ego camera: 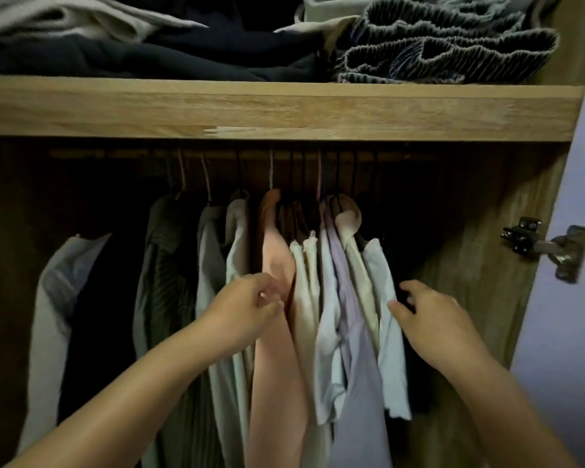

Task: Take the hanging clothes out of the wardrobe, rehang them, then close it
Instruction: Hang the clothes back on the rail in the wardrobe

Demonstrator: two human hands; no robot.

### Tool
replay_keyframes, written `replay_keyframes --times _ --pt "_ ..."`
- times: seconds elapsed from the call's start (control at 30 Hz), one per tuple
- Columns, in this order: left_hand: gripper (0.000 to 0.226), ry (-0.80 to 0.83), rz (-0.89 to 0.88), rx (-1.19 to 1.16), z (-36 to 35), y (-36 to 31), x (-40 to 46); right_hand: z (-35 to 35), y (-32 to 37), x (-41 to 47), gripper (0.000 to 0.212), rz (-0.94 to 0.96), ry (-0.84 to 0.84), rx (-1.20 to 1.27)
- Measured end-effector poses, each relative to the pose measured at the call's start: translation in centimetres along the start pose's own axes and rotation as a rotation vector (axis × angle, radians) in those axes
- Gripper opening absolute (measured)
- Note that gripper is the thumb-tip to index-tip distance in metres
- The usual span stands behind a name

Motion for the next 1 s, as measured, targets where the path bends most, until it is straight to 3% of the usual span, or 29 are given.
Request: replay_keyframes --times 0.27,0.47,0.67,1.0 --pt "0.031 0.061 -0.047 0.195 0.7 1.3 -6.6 -1.4 3.3 -8.5 0.036 0.113 0.148 -0.148" --pt "0.034 0.085 -0.018 0.239 2.0 1.2 -12.1 -1.9 5.2 -13.5 0.04 0.219 0.263 -0.211" --pt "0.037 0.077 0.064 0.288 3.7 2.2 -19.1 -2.1 6.4 -18.6 0.041 0.316 0.339 -0.27" --pt "0.037 0.003 0.363 0.356 7.6 5.3 -35.1 -5.5 9.9 -30.3 0.039 0.52 0.627 -0.221"
Point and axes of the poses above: each hand's wrist, its own x-axis towards the middle knuckle, its own z-axis out of the back of the hand, y = z × x, the point moved 9 cm from there along x, towards the middle knuckle, and after that the axes turned 1 degree about -z, right-handed, at the moved point
